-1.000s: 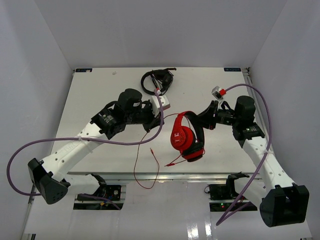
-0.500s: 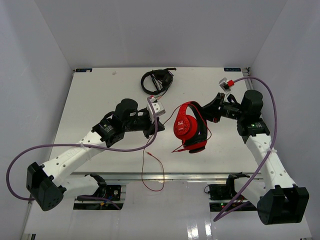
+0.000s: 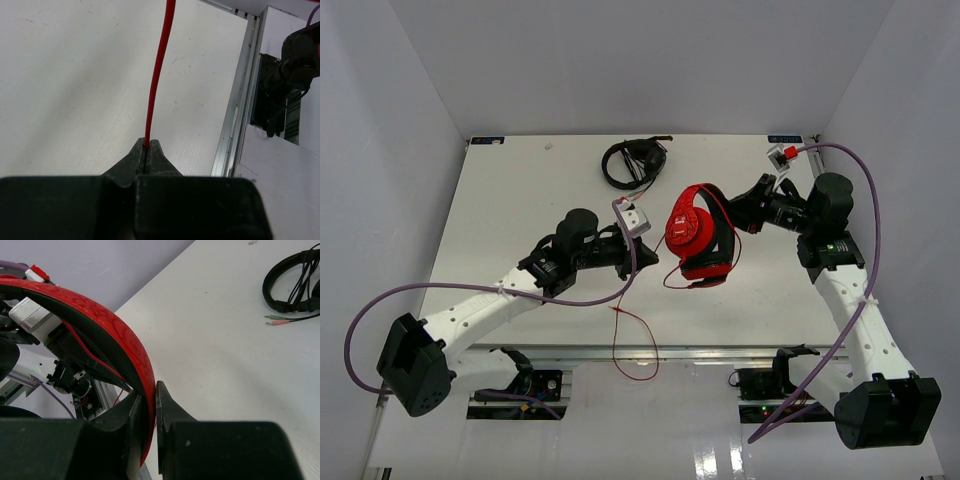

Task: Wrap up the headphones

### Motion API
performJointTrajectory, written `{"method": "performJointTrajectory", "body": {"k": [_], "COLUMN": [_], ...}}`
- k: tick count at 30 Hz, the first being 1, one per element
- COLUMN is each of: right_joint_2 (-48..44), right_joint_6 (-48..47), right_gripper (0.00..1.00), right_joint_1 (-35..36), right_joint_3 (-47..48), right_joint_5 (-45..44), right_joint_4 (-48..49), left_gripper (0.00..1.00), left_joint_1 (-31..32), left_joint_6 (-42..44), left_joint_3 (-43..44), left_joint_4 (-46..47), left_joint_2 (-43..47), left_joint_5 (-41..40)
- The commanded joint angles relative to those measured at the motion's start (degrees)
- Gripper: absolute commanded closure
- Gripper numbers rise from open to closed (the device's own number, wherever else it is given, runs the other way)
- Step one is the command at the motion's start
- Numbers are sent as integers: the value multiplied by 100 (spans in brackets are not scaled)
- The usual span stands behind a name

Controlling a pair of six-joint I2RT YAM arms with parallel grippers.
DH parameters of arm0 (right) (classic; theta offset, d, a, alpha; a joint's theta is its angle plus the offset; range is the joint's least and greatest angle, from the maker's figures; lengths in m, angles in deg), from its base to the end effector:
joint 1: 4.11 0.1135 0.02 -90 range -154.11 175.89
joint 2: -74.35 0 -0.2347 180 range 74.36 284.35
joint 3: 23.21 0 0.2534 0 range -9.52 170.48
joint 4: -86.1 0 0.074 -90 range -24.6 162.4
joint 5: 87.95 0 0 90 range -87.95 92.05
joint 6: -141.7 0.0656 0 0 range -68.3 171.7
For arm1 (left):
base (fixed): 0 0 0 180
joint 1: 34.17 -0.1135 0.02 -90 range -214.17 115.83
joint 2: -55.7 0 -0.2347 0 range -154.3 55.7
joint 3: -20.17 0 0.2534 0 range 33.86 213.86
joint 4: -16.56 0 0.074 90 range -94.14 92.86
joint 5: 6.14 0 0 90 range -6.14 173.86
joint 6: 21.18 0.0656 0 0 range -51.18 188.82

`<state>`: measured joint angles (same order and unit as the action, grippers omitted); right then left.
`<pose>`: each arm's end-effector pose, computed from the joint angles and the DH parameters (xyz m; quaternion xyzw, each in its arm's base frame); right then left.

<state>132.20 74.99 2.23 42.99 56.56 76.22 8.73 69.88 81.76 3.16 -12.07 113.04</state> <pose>0.2504 0.0816 0.3460 -0.2221 0.6771 0.4758 0.5156 0.2030 -0.2323 0.2595 0.4306 0.6789 -0.3915 0.4477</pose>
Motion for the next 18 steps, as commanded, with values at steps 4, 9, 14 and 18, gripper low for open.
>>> {"method": "performJointTrajectory", "body": {"k": [4, 9, 14, 18], "right_joint_2": [125, 186, 240, 265], "right_joint_6": [863, 949, 950, 947], "right_gripper": [92, 92, 92, 92], "right_joint_1": [-36, -36, -36, -36], "right_joint_3": [442, 615, 651, 649], "right_joint_5": [-281, -364, -397, -426], "right_joint_4": [557, 594, 603, 603], "left_gripper": [99, 98, 92, 77], "left_joint_1": [-27, -19, -20, -18], "left_joint_6": [-444, -515, -606, -645], "left_joint_3": [-152, -215, -255, -144], "left_joint_4": [1046, 1187, 1336, 1289], "left_joint_2": [-53, -232, -211, -163], "left_joint_5": [-19, -25, -50, -74]}}
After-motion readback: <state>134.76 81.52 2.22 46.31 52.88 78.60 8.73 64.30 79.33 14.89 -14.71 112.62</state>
